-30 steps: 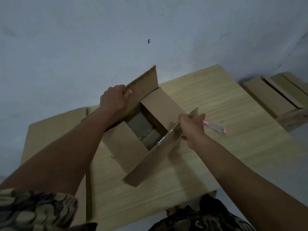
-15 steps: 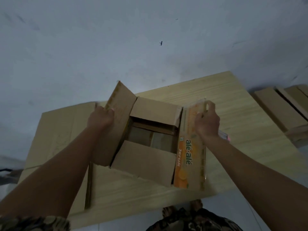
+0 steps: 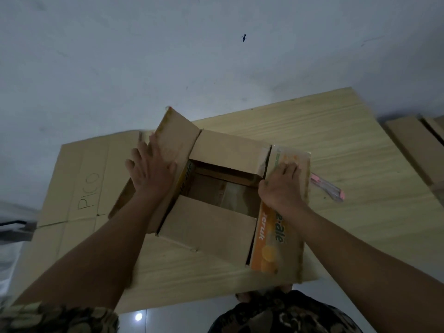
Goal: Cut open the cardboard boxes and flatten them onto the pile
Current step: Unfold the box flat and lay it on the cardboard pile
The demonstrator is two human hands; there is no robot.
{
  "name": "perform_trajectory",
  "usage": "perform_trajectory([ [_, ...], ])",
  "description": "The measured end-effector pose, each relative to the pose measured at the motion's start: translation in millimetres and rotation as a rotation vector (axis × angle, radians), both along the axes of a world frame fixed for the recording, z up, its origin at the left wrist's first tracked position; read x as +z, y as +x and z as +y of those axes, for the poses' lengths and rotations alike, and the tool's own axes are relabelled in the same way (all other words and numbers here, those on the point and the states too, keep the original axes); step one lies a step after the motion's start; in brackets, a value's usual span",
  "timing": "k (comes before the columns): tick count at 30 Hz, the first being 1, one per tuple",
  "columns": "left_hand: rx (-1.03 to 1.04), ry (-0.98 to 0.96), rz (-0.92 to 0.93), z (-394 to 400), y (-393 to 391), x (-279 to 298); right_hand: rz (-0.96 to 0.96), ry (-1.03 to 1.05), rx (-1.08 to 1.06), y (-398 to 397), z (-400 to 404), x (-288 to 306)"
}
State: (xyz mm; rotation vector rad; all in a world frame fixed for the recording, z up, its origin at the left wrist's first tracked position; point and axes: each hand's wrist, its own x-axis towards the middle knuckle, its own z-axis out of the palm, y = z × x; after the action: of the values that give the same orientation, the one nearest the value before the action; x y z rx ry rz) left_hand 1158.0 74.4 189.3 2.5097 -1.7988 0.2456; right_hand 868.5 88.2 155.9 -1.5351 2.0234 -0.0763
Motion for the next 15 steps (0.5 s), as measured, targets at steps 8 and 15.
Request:
perform_trajectory([
  [8,0.044,0.245,0.235,-1.5,4.8,-41.7,-0.298,-0.187,-0.157,22.6,5.6,-29.4],
  [15,0.007,0.207,0.59,12.6,-13.4,-65.5,-0.178,-0.293,-0.104,19.0,-4.9,-38.8],
])
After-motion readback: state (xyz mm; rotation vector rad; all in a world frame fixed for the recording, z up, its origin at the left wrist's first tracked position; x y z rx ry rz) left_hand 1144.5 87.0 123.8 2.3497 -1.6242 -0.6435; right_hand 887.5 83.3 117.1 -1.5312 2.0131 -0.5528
